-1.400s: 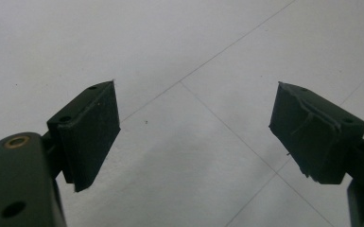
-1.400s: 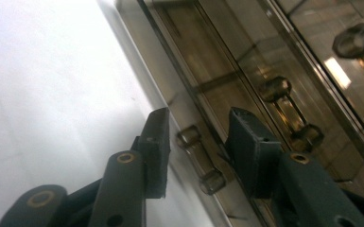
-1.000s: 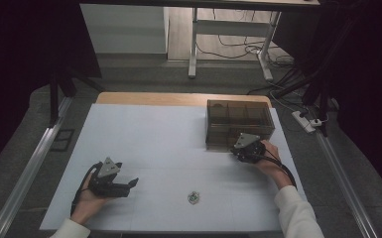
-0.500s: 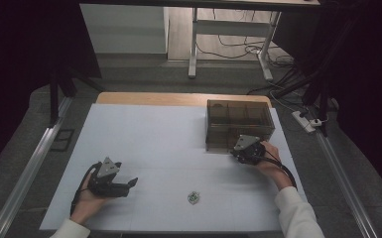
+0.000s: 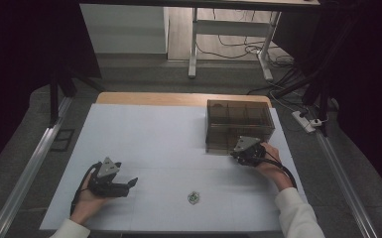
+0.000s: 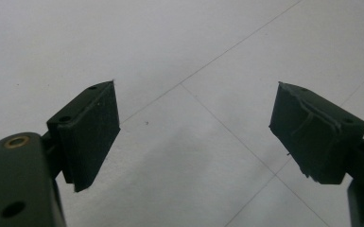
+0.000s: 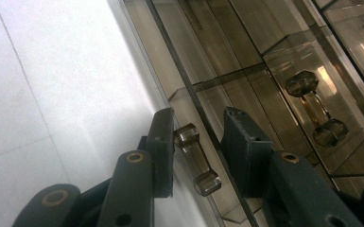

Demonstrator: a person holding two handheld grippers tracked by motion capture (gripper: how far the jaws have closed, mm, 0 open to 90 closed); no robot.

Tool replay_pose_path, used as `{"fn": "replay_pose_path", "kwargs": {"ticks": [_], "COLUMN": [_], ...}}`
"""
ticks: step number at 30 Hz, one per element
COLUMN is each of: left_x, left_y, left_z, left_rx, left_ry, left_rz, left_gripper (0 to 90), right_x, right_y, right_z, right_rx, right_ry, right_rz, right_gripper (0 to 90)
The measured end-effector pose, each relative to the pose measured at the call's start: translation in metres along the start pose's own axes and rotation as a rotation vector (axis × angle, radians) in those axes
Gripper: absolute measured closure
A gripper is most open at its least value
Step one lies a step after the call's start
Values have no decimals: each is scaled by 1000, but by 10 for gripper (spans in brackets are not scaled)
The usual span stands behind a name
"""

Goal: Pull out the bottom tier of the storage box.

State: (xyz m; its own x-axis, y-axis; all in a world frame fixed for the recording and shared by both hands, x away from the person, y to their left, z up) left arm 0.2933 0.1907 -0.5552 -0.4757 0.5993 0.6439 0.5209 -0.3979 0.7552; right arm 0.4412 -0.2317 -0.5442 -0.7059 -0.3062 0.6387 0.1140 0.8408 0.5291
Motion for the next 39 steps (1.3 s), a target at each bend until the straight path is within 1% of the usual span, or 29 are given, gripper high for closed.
{"fn": "replay_pose_path", "kwargs": {"ticks": [8, 14, 17, 23, 26, 31, 32, 33, 39], "left_x": [-1, 0, 0, -1, 0, 0, 0, 0, 0], "left_y": [1, 0, 0, 0, 0, 0, 0, 0, 0], "left_z": [0, -1, -1, 1, 0, 0, 0, 0, 0], "left_rx": [1, -2, -3, -1, -4, -4, -3, -2, -3], "left_ry": [1, 1, 1, 0, 0, -2, -2, -3, -3], "left_rz": [0, -1, -3, 3, 0, -1, -1, -1, 0], "left_gripper": [166, 166, 166, 166, 167, 167, 167, 166, 166], "right_x": [3, 5, 5, 7, 8, 10, 10, 10, 11], "right_y": [0, -1, 0, 0, 0, -1, -1, -1, -2], "right_z": [1, 4, 4, 5, 5, 6, 6, 7, 7], "right_rx": [4, -7, 0, -1, 6, 1, 9, 2, -2], "right_ry": [7, 10, 7, 18, 10, 14, 17, 17, 21], "right_rz": [-6, 1, -6, -2, 0, 9, 3, 3, 2], "right_gripper": [649, 649, 649, 649, 649, 649, 649, 649, 649]}}
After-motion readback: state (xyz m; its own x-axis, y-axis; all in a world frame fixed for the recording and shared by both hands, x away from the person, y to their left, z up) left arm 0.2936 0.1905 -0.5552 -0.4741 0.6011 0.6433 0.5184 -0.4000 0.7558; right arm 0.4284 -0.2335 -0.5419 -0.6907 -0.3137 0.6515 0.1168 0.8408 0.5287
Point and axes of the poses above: each handheld gripper's, and its own axes: x roughly backward along the jaws, y roughly out of its top, z roughly to its left, the point moved 5 cm from there along -x, roughly forward along the jaws, and after that the axes turned 12 degrees about -y, right-handed, at the moved point
